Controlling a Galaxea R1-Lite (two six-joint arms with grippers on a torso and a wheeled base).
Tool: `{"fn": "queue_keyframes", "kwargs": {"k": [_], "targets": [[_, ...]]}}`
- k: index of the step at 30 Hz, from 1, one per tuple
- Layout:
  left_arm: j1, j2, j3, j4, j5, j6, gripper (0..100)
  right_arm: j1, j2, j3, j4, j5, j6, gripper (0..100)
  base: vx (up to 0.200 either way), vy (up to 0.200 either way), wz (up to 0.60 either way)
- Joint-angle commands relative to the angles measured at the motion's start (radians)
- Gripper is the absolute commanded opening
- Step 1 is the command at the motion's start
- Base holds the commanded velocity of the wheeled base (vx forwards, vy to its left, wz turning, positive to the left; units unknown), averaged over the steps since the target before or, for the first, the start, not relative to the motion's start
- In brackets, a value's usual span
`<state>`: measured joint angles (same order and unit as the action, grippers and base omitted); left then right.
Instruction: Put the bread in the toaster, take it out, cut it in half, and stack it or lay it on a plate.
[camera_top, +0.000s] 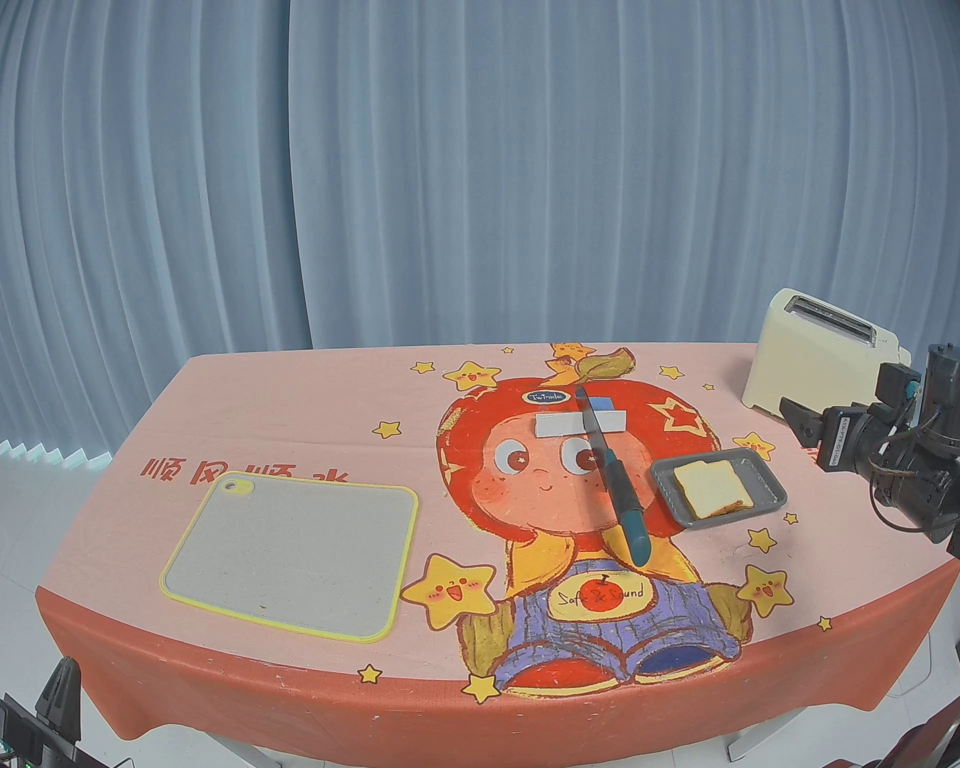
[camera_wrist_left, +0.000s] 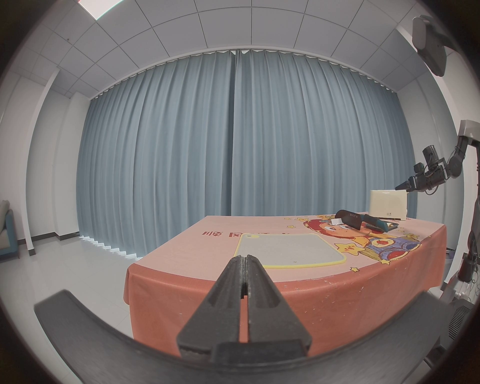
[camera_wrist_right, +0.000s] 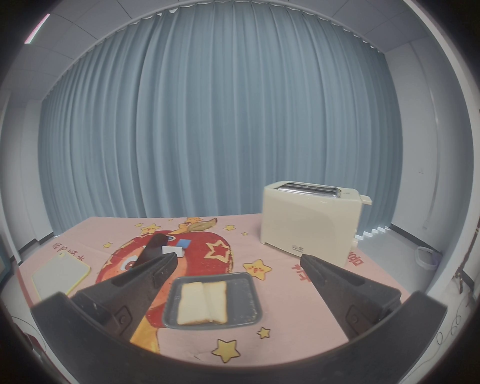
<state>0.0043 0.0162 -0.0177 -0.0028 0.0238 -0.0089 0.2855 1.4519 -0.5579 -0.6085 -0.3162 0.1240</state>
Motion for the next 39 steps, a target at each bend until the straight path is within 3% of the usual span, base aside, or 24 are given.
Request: {"fn": "queue_keyframes", "kwargs": {"k": [1,10,16,18,25,39], "targets": [[0.000,-0.016,0.018,0.000,0.001,0.000,0,-0.051,0.001,0.033,0.000,0.002,0.002,100,0.000,0.000,0.00],[0.000,-0.016,0.018,0.000,0.001,0.000,0,-0.143,-0.039,0.082,-0.036,0.011,-0.009,100,0.000,0.000,0.00],[0.000,-0.016,0.018,0.000,0.001,0.000,0,-0.143,-0.062,0.115,-0.125,0.051,-0.017,100,0.000,0.000,0.00],[0.000,-0.016,0.018,0.000,0.001,0.000,0,-0.143,-0.071,0.130,-0.129,0.063,-0.046,100,0.000,0.000,0.00],[0.000,-0.016,0.018,0.000,0.001,0.000,0,-0.143,-0.102,0.164,-0.146,0.131,-0.078,100,0.000,0.000,0.00],[0.000,-0.016,0.018,0.000,0.001,0.000,0,-0.169,-0.171,0.188,-0.181,0.137,-0.084,100,0.000,0.000,0.00]]}}
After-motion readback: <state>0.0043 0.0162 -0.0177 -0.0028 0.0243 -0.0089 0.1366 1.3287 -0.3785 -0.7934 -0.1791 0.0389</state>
